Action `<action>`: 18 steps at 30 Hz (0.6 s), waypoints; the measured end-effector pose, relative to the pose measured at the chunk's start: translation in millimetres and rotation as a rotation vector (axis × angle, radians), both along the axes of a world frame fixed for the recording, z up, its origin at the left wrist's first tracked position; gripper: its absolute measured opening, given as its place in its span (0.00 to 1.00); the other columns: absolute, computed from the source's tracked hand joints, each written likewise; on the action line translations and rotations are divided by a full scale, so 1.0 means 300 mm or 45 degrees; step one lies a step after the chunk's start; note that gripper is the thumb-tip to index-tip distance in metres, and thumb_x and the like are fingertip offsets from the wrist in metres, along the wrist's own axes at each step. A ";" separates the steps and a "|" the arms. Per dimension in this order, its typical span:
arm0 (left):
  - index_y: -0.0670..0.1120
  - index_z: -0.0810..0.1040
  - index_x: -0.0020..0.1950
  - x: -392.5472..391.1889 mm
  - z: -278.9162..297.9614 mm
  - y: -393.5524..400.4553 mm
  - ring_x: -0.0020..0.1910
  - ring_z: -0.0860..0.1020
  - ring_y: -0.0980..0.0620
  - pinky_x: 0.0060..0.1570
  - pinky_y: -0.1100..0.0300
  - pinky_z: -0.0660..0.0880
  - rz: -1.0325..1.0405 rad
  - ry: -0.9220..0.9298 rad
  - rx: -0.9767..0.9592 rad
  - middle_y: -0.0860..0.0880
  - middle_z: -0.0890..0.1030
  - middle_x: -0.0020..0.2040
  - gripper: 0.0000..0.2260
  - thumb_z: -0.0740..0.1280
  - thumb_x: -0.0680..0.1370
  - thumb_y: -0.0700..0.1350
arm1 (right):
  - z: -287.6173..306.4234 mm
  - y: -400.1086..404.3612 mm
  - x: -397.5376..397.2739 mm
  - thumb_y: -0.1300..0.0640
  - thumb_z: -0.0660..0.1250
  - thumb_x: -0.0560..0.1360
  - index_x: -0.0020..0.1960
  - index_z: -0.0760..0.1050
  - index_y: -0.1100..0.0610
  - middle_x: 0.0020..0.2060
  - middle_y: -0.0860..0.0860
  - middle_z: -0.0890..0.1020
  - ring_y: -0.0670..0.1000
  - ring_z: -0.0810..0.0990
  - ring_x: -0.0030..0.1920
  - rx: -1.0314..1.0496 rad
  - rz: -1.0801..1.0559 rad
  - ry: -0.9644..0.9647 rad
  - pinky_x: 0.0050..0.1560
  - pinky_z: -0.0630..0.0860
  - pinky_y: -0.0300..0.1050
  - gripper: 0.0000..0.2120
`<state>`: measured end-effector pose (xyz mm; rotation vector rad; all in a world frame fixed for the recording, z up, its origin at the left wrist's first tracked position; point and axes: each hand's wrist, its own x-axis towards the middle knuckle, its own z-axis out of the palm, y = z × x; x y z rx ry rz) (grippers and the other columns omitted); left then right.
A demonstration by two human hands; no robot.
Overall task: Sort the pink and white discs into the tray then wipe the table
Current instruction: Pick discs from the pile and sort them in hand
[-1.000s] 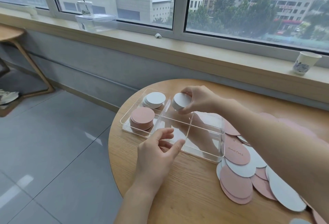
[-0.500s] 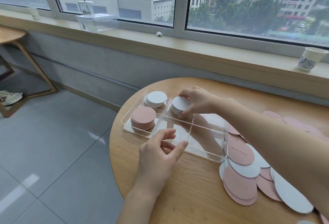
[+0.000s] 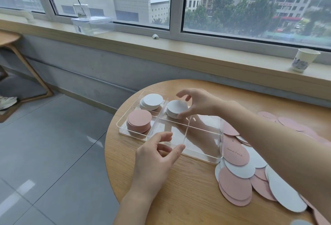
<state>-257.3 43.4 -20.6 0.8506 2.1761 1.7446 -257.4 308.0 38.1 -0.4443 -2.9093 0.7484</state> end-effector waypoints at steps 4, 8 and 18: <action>0.56 0.84 0.55 0.002 0.007 -0.005 0.42 0.83 0.60 0.43 0.68 0.78 0.004 0.022 0.003 0.67 0.83 0.48 0.14 0.80 0.72 0.53 | 0.029 0.003 0.066 0.46 0.82 0.65 0.69 0.74 0.49 0.61 0.42 0.78 0.45 0.77 0.58 -0.041 -0.061 0.065 0.52 0.71 0.37 0.35; 0.56 0.84 0.57 0.022 0.012 -0.021 0.42 0.83 0.61 0.43 0.69 0.77 0.003 0.085 -0.006 0.61 0.85 0.44 0.15 0.80 0.72 0.53 | 0.056 -0.037 0.185 0.46 0.80 0.69 0.68 0.75 0.50 0.59 0.43 0.79 0.44 0.77 0.57 -0.061 -0.098 0.127 0.47 0.69 0.28 0.31; 0.54 0.82 0.60 0.236 0.013 -0.063 0.49 0.80 0.63 0.45 0.72 0.74 -0.181 0.373 -0.022 0.60 0.83 0.50 0.17 0.80 0.73 0.50 | 0.048 -0.262 0.712 0.48 0.76 0.73 0.59 0.80 0.49 0.52 0.38 0.82 0.32 0.76 0.54 -0.061 -0.298 0.247 0.48 0.69 0.26 0.16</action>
